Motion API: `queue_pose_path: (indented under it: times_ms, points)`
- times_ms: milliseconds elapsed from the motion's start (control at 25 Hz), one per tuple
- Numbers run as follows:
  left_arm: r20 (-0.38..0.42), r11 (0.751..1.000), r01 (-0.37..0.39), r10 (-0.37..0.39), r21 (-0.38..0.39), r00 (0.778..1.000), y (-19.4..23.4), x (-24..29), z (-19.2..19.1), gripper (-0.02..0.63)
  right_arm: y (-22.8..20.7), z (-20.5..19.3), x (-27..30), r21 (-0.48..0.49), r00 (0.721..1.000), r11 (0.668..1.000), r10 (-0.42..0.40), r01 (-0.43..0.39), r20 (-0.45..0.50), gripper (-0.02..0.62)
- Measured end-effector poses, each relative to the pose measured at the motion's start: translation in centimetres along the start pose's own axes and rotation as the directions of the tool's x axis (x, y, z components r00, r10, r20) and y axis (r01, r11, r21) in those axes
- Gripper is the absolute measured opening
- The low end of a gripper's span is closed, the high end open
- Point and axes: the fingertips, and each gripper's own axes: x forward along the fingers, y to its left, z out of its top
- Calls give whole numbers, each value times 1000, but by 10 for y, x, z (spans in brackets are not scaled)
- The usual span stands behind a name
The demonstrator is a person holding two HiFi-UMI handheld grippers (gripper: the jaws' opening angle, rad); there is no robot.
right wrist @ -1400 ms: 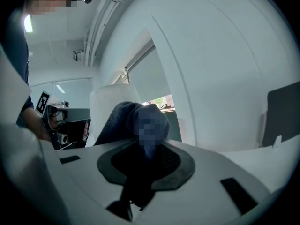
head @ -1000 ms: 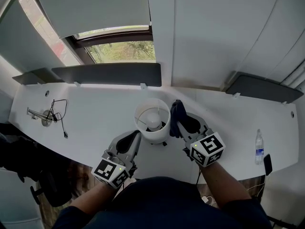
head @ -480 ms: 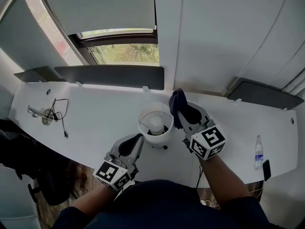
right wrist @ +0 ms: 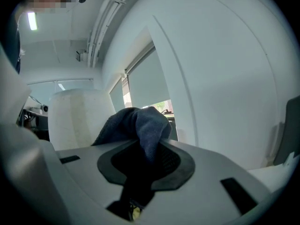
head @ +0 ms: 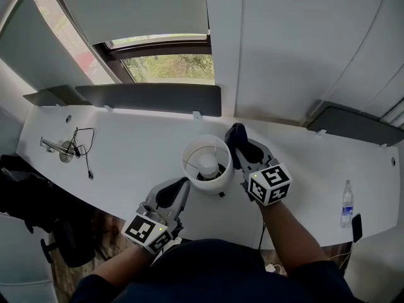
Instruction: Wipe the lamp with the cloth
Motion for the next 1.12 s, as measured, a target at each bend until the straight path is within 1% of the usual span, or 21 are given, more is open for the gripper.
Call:
queue_pose_path:
  times_ms: [200, 440, 680, 880, 1040, 1120]
  points:
    - [4, 1000, -5, 5, 3, 1000, -1, 1, 1, 3, -8, -24, -2, 24, 999, 1000, -15, 15, -38, 87]
    - [16, 1000, 5, -5, 7, 1000, -1, 0, 2, 3, -5, -38, -18, 48, 998, 998, -38, 41, -59, 87]
    - [20, 999, 35, -35, 15, 999, 1, -1, 3, 3, 9, -55, -43, 70, 993, 994, -78, 85, -91, 87]
    - [2, 995, 91, -91, 36, 996, -6, -2, -4, 3, 22, -79, -63, 93, 985, 988, -114, 127, -133, 87]
    - [-15, 993, 116, -116, 18, 993, -6, -4, -8, 3, 36, -88, -73, 109, 980, 982, -135, 151, -145, 87]
    - [-17, 991, 129, -129, 21, 991, -6, -7, -9, 3, 44, -90, -78, 113, 979, 981, -142, 160, -147, 87]
